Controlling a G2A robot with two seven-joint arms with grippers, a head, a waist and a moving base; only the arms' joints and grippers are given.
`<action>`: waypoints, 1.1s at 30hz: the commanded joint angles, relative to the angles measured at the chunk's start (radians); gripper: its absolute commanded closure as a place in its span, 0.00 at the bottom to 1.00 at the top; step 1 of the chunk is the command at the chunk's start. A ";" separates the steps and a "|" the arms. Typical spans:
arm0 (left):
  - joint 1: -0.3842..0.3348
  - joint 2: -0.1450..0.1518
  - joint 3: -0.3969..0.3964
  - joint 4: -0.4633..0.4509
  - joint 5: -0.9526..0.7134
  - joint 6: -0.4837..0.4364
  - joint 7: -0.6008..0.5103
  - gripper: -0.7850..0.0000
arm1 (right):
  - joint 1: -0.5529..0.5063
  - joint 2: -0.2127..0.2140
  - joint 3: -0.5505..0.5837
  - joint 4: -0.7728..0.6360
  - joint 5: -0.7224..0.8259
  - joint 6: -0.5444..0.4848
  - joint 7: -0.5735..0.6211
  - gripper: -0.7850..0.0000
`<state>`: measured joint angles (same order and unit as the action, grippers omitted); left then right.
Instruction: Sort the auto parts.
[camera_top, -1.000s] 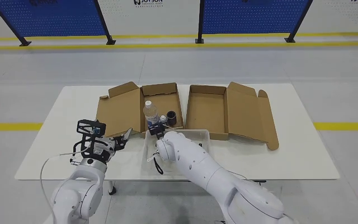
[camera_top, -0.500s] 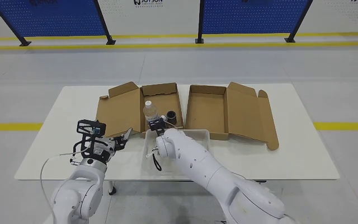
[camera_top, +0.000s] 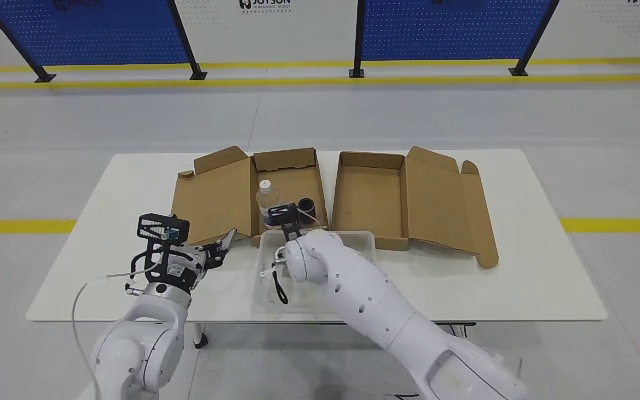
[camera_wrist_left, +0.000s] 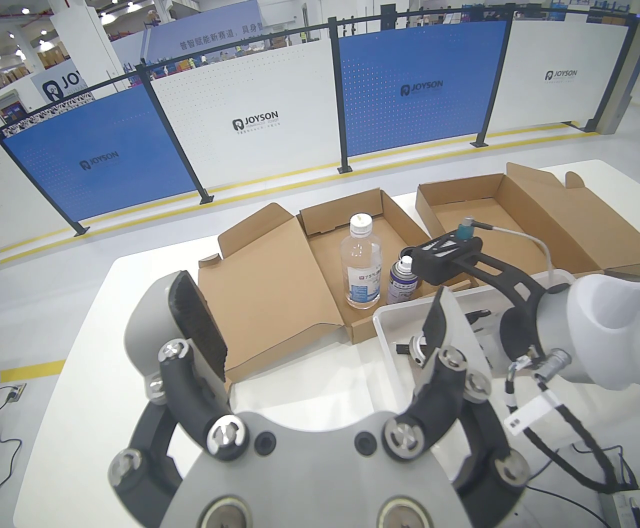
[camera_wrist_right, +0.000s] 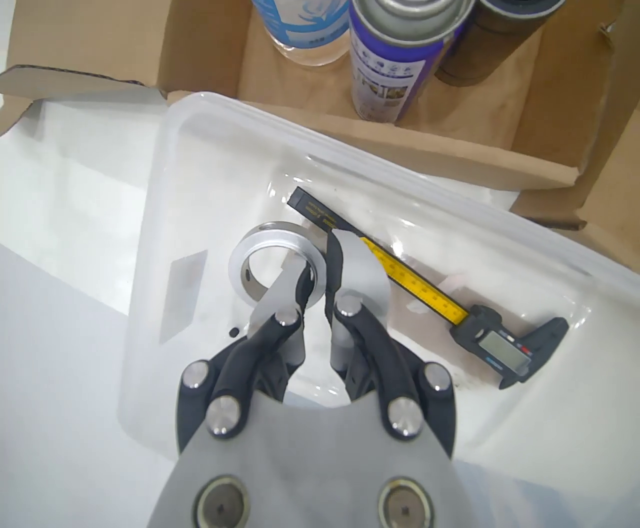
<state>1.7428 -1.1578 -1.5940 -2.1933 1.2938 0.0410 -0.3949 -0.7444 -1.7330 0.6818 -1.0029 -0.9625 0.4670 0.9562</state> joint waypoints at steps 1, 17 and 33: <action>0.000 0.000 0.000 0.000 0.000 0.000 0.000 0.00 | -0.048 0.027 0.044 -0.088 -0.035 0.005 0.019 1.00; 0.000 0.000 0.000 0.000 0.000 0.000 0.000 0.00 | -0.523 0.162 0.528 -0.733 0.170 -0.144 0.012 1.00; 0.000 0.000 0.000 0.000 0.000 0.000 0.000 0.00 | -0.566 0.178 0.654 -0.589 0.731 -0.405 -0.031 1.00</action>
<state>1.7428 -1.1578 -1.5940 -2.1933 1.2938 0.0410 -0.3949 -1.3143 -1.5564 1.3357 -1.5981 -0.2401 0.0654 0.9239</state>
